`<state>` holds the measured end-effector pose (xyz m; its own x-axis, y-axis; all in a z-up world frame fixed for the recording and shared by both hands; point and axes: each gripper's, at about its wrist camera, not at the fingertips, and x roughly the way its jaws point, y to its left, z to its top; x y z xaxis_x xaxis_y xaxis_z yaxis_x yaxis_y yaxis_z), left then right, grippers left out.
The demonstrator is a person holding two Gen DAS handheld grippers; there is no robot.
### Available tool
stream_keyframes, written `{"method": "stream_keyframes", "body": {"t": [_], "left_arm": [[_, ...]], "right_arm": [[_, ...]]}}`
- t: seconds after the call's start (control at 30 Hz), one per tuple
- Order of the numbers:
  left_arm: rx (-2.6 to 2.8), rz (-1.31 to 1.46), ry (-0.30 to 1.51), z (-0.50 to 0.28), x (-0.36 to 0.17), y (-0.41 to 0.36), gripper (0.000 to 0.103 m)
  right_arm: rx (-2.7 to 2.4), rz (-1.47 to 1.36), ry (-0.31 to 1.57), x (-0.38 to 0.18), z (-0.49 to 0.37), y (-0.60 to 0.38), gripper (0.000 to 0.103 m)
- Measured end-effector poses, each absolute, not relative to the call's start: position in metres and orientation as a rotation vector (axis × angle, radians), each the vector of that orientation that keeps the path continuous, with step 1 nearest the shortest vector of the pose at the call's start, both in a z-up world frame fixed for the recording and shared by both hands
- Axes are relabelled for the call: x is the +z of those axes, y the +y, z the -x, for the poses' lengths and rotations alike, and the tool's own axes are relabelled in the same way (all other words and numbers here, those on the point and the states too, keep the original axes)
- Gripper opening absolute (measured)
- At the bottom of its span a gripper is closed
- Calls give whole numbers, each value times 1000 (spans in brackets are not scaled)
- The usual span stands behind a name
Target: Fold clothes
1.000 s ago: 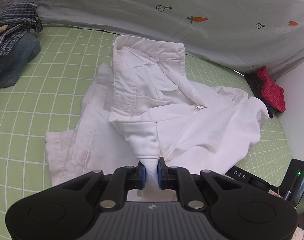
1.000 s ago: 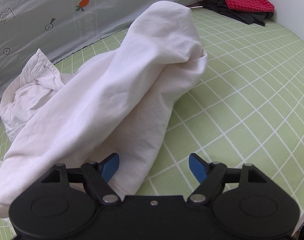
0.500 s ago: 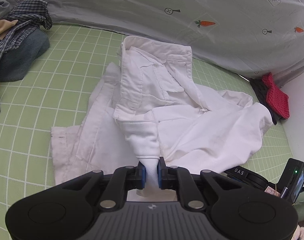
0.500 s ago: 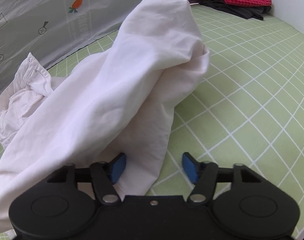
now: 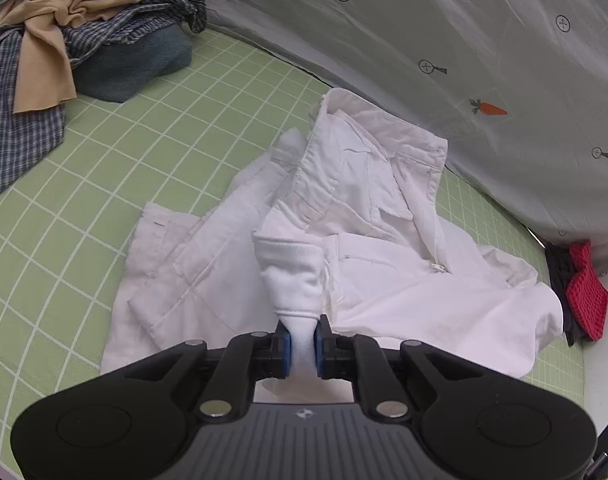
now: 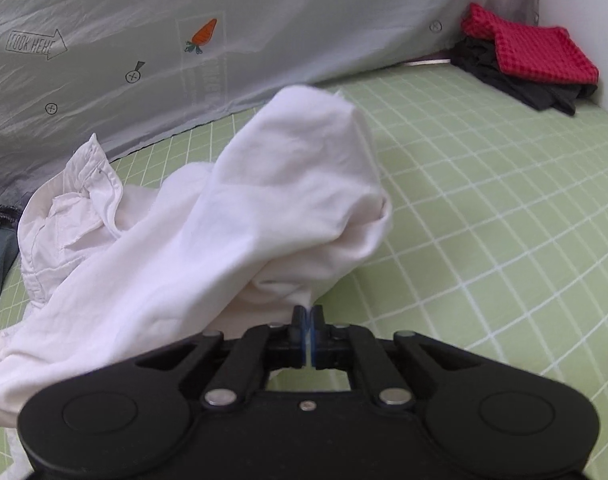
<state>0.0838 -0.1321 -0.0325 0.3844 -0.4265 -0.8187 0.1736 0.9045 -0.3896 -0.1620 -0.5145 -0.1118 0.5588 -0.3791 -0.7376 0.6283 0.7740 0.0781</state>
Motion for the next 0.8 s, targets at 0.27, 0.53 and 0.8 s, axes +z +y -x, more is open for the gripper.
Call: {"method": "stream_keyframes", "body": {"t": [0.27, 0.53, 0.8], "left_arm": [[-313, 286, 1137, -79, -43, -134, 13], [-320, 253, 1132, -76, -41, -139, 13], [-428, 250, 1106, -83, -26, -132, 12]], "right_arm": [[-728, -381, 743, -84, 194, -598, 0], [-743, -427, 766, -93, 213, -595, 0], [-761, -475, 773, -99, 214, -568, 3]]}}
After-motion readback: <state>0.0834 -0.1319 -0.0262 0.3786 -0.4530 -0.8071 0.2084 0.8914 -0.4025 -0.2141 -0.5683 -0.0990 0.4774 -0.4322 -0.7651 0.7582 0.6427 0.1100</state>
